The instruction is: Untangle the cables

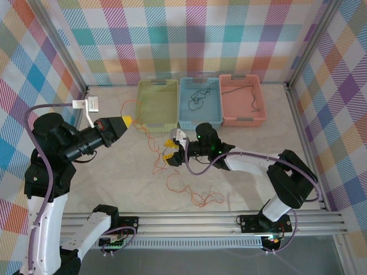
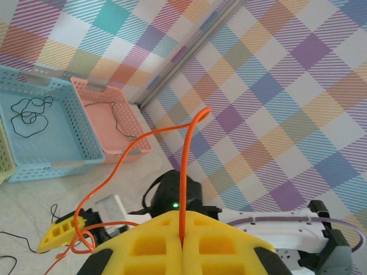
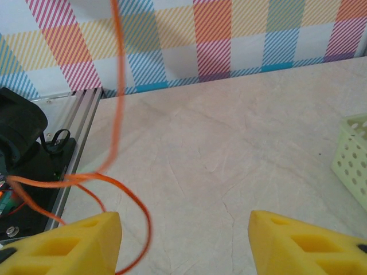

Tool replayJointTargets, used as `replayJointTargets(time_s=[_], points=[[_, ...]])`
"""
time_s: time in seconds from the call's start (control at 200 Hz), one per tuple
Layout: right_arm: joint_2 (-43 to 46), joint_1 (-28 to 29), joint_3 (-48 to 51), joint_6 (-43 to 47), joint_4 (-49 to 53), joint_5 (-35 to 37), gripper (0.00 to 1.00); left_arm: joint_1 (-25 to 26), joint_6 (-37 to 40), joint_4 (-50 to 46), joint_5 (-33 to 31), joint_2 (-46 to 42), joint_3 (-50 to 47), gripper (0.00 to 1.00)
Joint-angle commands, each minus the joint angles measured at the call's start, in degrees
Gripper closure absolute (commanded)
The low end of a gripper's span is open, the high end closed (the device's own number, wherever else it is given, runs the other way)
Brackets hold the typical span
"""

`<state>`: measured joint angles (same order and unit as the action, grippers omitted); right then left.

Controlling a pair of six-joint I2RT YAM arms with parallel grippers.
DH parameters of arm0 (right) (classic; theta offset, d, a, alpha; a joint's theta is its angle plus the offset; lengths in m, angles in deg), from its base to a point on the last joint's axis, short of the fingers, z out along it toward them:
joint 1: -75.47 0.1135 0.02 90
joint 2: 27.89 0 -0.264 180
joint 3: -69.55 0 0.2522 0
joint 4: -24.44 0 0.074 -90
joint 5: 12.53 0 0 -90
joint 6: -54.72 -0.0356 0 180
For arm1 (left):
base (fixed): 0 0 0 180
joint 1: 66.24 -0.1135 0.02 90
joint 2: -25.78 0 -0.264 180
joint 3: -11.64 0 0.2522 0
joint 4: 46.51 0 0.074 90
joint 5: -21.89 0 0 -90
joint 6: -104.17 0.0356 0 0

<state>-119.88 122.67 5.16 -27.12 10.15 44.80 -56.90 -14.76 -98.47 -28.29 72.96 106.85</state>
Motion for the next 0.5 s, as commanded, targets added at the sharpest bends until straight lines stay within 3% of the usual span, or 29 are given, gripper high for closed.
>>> replayJointTargets(time_s=[0.0, 0.495], points=[[-2.1, 0.8, -2.8, -0.2, -3.0, -3.5, 0.41, 0.5, -0.3, -0.4, 1.6, -0.2, 2.0, 1.00], [-9.2, 3.6, -5.9, -7.2, -11.6, -4.1, 0.50, 0.5, -0.2, -0.5, 1.8, -0.3, 1.1, 1.00]])
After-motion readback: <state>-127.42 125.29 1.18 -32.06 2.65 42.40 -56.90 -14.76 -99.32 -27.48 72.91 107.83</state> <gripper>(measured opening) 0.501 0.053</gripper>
